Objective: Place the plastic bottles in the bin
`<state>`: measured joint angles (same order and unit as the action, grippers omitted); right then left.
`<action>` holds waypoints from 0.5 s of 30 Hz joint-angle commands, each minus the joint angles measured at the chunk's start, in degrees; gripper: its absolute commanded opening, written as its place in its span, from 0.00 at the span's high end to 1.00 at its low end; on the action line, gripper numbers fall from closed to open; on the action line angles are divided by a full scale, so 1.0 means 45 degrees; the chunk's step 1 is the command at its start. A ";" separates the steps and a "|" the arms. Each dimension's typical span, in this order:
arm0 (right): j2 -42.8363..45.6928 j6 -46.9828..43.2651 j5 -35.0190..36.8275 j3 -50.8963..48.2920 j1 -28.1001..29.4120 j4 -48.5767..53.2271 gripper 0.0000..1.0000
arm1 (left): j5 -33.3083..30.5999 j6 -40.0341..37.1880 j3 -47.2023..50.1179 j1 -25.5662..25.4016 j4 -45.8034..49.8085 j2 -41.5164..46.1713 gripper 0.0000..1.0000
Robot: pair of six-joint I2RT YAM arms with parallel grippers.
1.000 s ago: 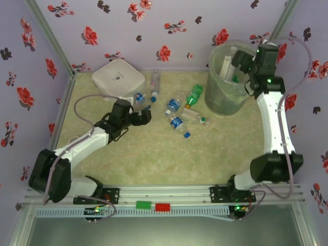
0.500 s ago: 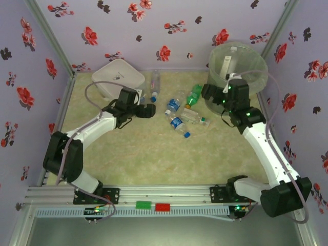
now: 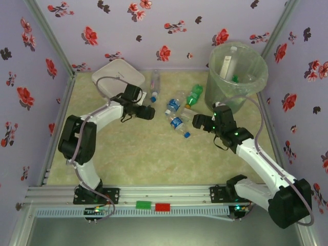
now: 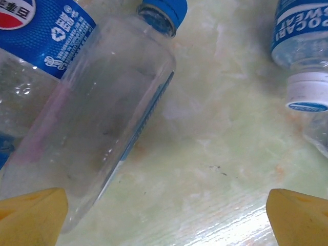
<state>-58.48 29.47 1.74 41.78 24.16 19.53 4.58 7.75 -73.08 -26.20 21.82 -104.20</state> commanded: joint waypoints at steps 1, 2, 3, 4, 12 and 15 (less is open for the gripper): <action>0.0266 0.0478 0.0122 -0.0277 0.0113 -0.0949 0.00 | -0.0399 -0.0917 -0.0971 0.0306 0.0760 -0.0550 0.00; 0.0185 0.0519 0.0127 -0.0300 0.0119 -0.1114 0.00 | -0.0621 -0.1035 -0.1148 0.0401 0.0841 -0.0667 0.00; 0.0111 0.0558 0.0142 -0.0266 0.0133 -0.1242 0.00 | -0.0819 -0.1105 -0.1292 0.0504 0.0897 -0.0842 0.00; 0.0020 0.0596 0.0142 -0.0240 0.0158 -0.1355 0.00 | -0.0930 -0.1153 -0.1416 0.0583 0.0950 -0.0979 0.00; -0.0741 0.0650 0.0161 -0.0086 0.0353 -0.1910 0.01 | -0.0975 -0.1186 -0.2278 0.0839 0.1253 -0.2099 0.00; -0.0800 0.0636 0.0216 -0.0121 0.0412 -0.1881 0.00 | -0.0684 -0.1024 -0.2355 0.0791 0.1225 -0.2336 0.00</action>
<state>-61.95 31.62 1.72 41.08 25.43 12.60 0.67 3.88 -81.89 -22.35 25.65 -113.51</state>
